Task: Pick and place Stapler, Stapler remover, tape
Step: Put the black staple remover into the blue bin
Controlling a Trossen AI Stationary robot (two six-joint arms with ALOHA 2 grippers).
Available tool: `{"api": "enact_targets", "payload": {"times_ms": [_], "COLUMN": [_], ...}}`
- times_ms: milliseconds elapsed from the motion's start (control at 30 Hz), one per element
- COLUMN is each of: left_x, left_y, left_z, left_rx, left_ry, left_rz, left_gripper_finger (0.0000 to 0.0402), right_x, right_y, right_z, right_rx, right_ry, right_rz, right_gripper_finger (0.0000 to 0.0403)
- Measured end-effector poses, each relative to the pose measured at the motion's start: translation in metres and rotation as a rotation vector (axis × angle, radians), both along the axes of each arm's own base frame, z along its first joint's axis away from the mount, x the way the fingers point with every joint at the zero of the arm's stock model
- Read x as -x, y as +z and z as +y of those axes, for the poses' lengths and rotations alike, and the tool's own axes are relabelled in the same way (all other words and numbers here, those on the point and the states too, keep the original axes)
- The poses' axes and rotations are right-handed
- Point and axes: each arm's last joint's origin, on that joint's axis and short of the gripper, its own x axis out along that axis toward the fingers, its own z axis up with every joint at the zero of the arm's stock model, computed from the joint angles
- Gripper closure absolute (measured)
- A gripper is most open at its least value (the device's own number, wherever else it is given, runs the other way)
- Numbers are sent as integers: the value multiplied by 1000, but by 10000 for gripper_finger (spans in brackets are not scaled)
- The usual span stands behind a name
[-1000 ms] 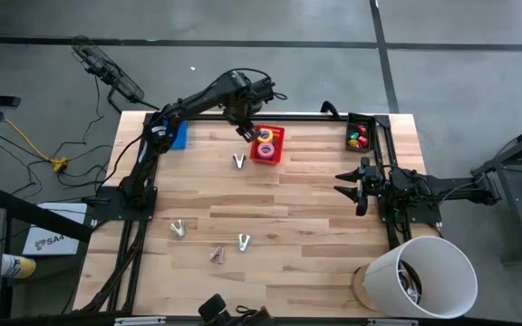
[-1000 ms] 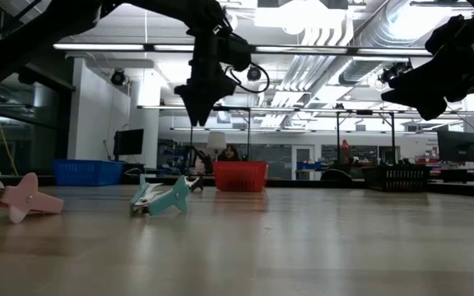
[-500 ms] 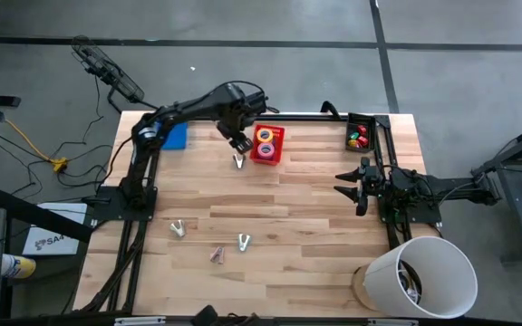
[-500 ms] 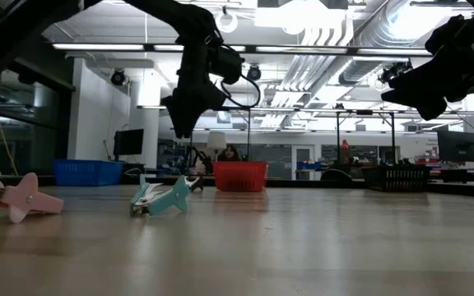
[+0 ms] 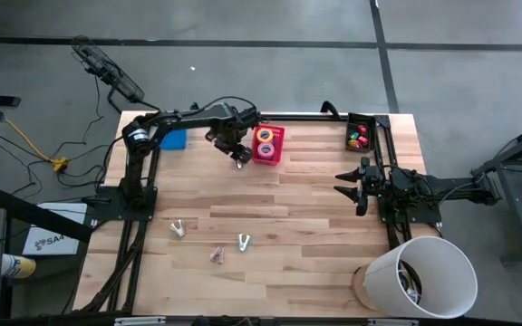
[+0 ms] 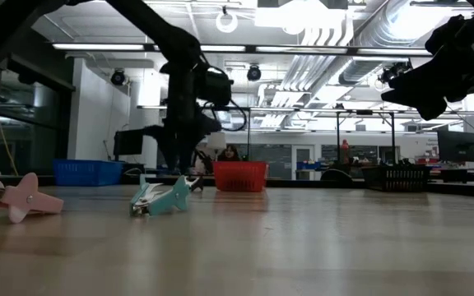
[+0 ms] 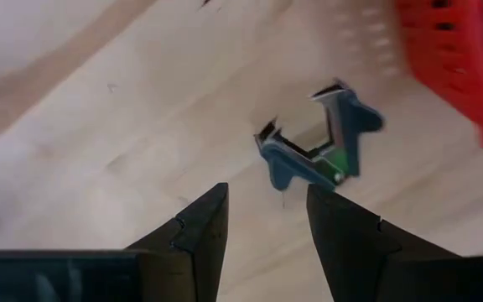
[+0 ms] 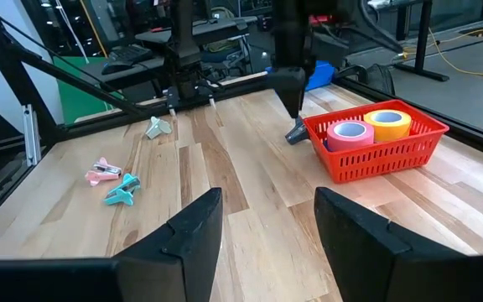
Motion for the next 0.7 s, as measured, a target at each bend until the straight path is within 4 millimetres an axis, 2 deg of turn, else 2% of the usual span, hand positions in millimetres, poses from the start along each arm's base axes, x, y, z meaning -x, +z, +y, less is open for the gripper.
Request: {"api": "enact_targets", "payload": {"times_ms": [200, 467, 700], "left_x": [-1, -9, -7], "left_y": [-14, -14, -14], "left_z": [-2, -3, -2], "left_rx": [-27, -72, -107], "left_ry": [78, 106, 120], "left_rz": [-22, -83, -51], "left_gripper_finger": [243, 243, 243], "right_x": [0, 0, 0], "right_y": [0, 0, 0], "right_z": [0, 0, 0], "right_rx": [0, 0, 0], "right_ry": [0, 0, 0], "right_rz": [0, 0, 0], "right_gripper_finger": [222, 222, 222]}}
